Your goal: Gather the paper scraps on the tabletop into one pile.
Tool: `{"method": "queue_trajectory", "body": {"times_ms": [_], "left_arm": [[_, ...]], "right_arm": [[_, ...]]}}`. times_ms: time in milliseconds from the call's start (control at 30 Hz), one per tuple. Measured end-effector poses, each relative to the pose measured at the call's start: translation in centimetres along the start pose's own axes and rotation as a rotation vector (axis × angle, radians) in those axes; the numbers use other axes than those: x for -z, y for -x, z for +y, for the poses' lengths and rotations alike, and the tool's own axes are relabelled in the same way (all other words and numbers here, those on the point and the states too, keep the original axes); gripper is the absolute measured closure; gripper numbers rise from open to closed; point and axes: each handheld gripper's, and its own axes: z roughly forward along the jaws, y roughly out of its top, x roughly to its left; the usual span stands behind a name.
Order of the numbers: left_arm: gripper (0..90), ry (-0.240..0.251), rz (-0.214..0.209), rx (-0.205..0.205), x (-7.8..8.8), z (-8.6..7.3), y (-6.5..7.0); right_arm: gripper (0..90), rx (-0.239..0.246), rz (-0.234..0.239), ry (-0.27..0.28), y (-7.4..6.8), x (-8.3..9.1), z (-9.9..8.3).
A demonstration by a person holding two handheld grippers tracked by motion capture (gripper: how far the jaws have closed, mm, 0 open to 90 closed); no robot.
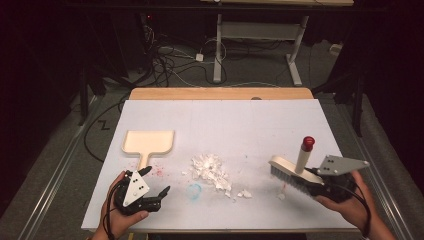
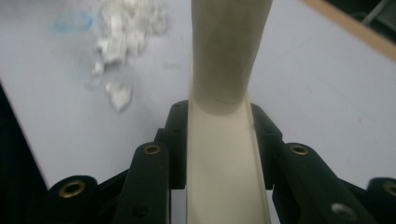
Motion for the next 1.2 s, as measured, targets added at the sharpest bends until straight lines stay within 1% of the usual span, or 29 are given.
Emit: {"method": "queue_trajectory", "body": {"times_ms": [33, 67, 100, 133, 167, 200, 233, 300, 367, 400, 433, 467, 533, 633, 667, 700, 733, 800, 833, 867, 900, 967, 1000, 1033, 1067, 1133, 1167, 1200], "left_arm": [[18.4, 0.0, 0.0, 0.0, 0.0, 0.0, 0.0], [18.4, -0.001, 0.0, -0.001, 0.0, 0.0, 0.0], [18.3, -0.003, -0.001, -0.003, -0.1, 0.1, 0.1], [18.3, -0.003, -0.001, -0.003, -0.1, 0.1, 0.1], [18.3, -0.003, -0.003, -0.005, -0.1, 0.2, 0.2], [18.4, -0.003, -0.003, -0.005, -0.1, 0.2, 0.2], [18.4, -0.004, -0.006, -0.007, -0.2, 0.2, 0.2], [18.3, -0.008, -0.007, -0.009, -0.3, 0.2, 0.2], [18.4, -0.012, -0.014, -0.015, -0.4, 0.3, 0.3], [18.4, -0.012, -0.014, -0.015, -0.4, 0.3, 0.3], [18.4, -0.014, -0.016, -0.018, -0.4, 0.3, 0.3], [18.4, -0.015, -0.017, -0.02, -0.4, 0.3, 0.4], [18.3, -0.013, -0.018, -0.018, -0.5, 0.3, 0.4], [18.3, -0.01, -0.018, -0.014, -0.5, 0.3, 0.3], [18.3, -0.009, -0.018, -0.013, -0.5, 0.3, 0.3], [18.3, -0.011, -0.018, -0.015, -0.4, 0.3, 0.2], [18.3, -0.011, -0.018, -0.015, -0.4, 0.3, 0.2], [18.3, -0.009, -0.021, -0.012, -0.5, 0.3, 0.2], [18.3, -0.011, -0.018, -0.013, -0.5, 0.3, 0.2], [18.3, -0.01, -0.017, -0.014, -0.5, 0.3, 0.1], [18.3, -0.008, -0.016, -0.012, -0.5, 0.3, 0.1], [18.3, -0.006, -0.017, -0.011, -0.4, 0.3, 0.0], [18.4, -0.007, -0.017, -0.014, -0.4, 0.3, 0.0], [18.4, -0.01, -0.015, -0.013, -0.4, 0.3, 0.0], [18.4, -0.012, -0.011, -0.01, -0.4, 0.3, 0.0], [19.1, -0.013, -0.011, -0.011, -0.5, 0.3, -0.1], [19.1, -0.012, -0.012, -0.013, -0.4, 0.4, 0.0], [19.1, -0.011, -0.013, -0.015, -0.4, 0.4, 0.0]], "right_arm": [[68.0, -0.002, -0.004, -0.008, 0.0, 0.4, -0.7], [68.0, -0.002, -0.004, -0.008, 0.0, 0.4, -0.7], [68.0, -0.018, 0.007, -0.024, 0.0, 1.2, -1.9], [68.0, -0.018, 0.007, -0.024, 0.0, 1.2, -1.9], [68.1, -0.037, 0.001, -0.032, 0.0, 1.7, -3.1], [68.1, -0.037, 0.001, -0.032, 0.0, 1.7, -3.1], [68.0, -0.059, 0.021, -0.045, 0.1, 1.9, -4.0], [68.1, -0.073, 0.036, -0.053, 0.0, 1.7, -4.6], [68.1, -0.069, 0.088, -0.039, -0.3, 1.3, -4.9], [68.1, -0.069, 0.088, -0.039, -0.3, 1.3, -4.9], [68.1, -0.063, 0.109, -0.036, -0.7, 0.9, -4.7], [68.1, -0.056, 0.126, -0.037, -1.1, 0.5, -4.5], [68.1, -0.037, 0.14, -0.038, -1.9, -0.3, -3.8], [68.1, -0.011, 0.133, -0.036, -3.0, -1.8, -2.6], [68.0, -0.017, 0.145, -0.016, -3.6, -2.9, -1.8], [68.1, -0.019, 0.15, -0.005, -4.0, -3.4, -1.3], [68.1, -0.019, 0.15, -0.005, -4.0, -3.4, -1.3], [68.1, -0.015, 0.153, 0.019, -4.9, -4.5, -0.2], [68.0, -0.024, 0.143, 0.051, -5.8, -5.6, 0.9], [68.0, -0.024, 0.143, 0.051, -5.8, -5.6, 0.9], [68.0, -0.032, 0.139, 0.066, -6.2, -6.3, 1.4], [68.1, -0.048, 0.139, 0.078, -7.0, -7.8, 2.3], [68.1, -0.04, 0.124, 0.085, -7.7, -9.1, 3.2], [68.1, -0.04, 0.124, 0.085, -7.7, -9.1, 3.2], [68.1, -0.041, 0.109, 0.095, -8.1, -9.7, 3.6], [68.0, -0.065, 0.106, 0.107, -8.5, -10.7, 4.3], [68.0, -0.056, 0.085, 0.114, -8.7, -11.4, 5.0], [68.0, -0.056, 0.085, 0.114, -8.7, -11.4, 5.0]]}}
